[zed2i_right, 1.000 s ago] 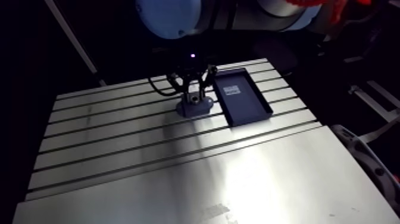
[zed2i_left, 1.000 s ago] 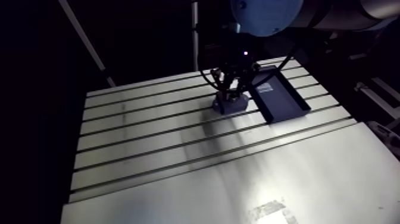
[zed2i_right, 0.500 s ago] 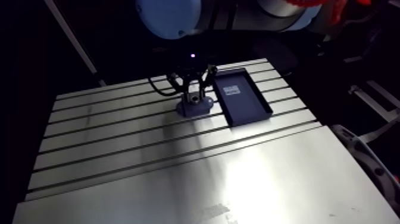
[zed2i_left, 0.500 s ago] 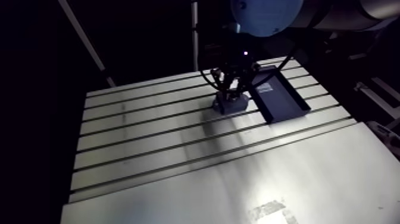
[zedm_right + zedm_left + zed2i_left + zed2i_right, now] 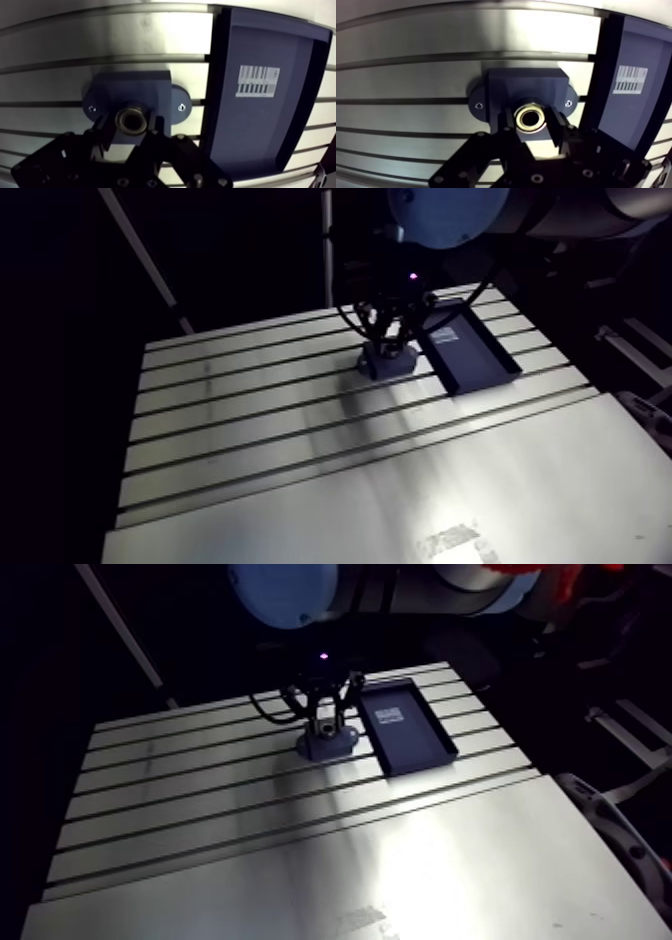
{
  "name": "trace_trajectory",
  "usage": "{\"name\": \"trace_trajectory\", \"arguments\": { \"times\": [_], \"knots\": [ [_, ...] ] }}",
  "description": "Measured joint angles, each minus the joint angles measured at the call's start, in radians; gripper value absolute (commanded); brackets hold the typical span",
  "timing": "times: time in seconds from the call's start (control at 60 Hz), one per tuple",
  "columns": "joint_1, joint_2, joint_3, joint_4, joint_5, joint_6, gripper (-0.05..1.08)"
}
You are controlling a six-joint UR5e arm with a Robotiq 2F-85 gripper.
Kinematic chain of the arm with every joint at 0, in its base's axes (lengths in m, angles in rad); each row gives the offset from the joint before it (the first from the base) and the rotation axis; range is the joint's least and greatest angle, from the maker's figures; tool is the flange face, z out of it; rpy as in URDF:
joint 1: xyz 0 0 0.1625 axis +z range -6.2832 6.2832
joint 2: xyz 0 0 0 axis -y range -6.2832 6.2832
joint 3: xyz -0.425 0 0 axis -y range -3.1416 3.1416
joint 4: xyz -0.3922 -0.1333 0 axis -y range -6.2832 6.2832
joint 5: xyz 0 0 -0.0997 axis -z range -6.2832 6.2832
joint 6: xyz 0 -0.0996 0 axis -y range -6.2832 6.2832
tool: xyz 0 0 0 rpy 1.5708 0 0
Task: Pick up the bearing and press it into the housing until flush.
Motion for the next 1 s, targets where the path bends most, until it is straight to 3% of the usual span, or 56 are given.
{"name": "trace_trajectory", "arguments": {
  "times": [1.0],
  "knots": [
    [-0.001, 0.007, -0.001, 0.001, 0.002, -0.008, 0.65]
  ]
}}
